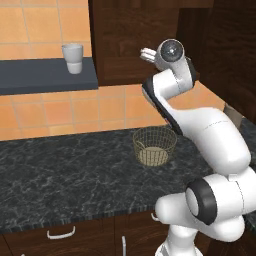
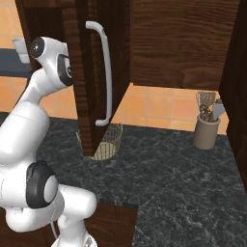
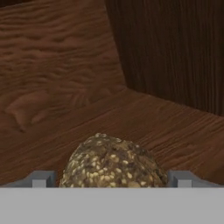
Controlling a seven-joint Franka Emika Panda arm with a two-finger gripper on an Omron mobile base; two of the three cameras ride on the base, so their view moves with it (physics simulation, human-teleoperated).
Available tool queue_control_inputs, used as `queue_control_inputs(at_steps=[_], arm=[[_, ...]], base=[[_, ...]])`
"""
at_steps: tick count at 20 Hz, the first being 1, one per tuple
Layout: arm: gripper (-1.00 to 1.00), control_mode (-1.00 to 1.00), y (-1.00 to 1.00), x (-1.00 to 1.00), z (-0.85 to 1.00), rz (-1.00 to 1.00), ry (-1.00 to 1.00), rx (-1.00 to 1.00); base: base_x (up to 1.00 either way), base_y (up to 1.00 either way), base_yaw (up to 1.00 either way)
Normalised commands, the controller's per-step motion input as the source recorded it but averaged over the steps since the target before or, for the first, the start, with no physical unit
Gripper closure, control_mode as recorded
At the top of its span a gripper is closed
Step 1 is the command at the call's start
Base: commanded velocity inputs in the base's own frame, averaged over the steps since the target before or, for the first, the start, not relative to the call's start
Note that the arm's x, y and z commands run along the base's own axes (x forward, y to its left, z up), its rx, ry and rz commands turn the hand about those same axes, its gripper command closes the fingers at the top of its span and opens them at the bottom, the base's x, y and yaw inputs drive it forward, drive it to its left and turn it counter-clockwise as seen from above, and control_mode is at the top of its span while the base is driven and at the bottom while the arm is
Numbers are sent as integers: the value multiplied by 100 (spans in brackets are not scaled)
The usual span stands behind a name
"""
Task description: Open the cabinet, pick up the bread from the cabinet and place it in the basket. Then move the basket to the dining counter.
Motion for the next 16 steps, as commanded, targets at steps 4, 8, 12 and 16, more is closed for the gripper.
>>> queue_control_inputs(at_steps=[4,8,12,16], arm=[[100,-100,19,-37,24,21,7,-12],[100,-100,34,-49,8,20,8,-9],[100,-100,36,-76,0,13,2,-4],[100,-100,36,-75,0,6,10,-6]], base=[[0,0,0],[0,0,0],[0,0,0],[0,0,0]])
